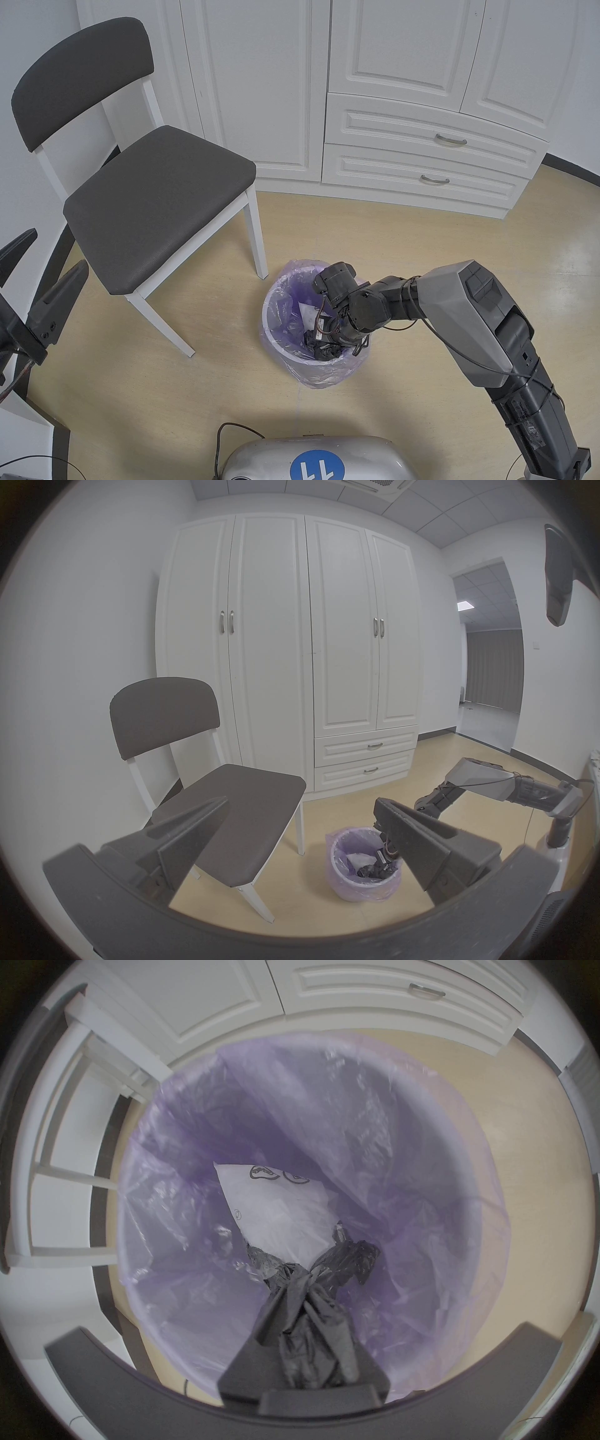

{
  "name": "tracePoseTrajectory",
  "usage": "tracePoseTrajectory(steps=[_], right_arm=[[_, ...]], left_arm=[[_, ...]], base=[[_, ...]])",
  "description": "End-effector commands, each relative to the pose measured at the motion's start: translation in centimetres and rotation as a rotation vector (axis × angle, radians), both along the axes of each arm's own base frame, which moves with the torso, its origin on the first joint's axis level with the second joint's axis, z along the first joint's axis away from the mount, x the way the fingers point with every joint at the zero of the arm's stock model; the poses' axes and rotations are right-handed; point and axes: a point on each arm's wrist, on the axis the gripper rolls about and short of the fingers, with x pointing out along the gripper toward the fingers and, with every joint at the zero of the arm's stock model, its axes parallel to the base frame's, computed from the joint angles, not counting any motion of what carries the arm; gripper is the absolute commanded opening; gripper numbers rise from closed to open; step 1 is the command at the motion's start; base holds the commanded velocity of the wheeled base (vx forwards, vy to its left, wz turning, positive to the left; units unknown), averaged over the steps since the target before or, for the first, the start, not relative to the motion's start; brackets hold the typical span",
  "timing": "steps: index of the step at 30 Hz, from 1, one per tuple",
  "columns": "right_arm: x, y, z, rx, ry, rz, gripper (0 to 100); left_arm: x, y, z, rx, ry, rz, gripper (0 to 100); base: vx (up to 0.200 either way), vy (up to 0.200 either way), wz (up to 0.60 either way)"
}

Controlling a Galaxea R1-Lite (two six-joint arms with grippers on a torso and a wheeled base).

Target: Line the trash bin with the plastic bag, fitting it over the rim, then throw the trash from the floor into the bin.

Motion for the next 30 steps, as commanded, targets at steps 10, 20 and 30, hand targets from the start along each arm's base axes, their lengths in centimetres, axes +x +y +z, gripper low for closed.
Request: tracePoseTrajectory(steps=[10,20,30], right_arm=[[-0.6,-0.6,1.1,-0.047,0.043,0.024,0],[-0.2,0.1,-0.9,-0.016,0.020,0.008,0],[-0.2,0.2,-1.9,-0.024,0.029,0.012,0]], left_arm=[[0.0,0.0,0.0,0.000,0.000,0.000,100],[0.1,0.0,-0.1,0.002,0.004,0.000,100],[0.1,-0.1,-0.2,0.004,0.008,0.000,100]], base=[[0.000,0.000,0.00],[0.000,0.000,0.00],[0.000,0.000,0.00]])
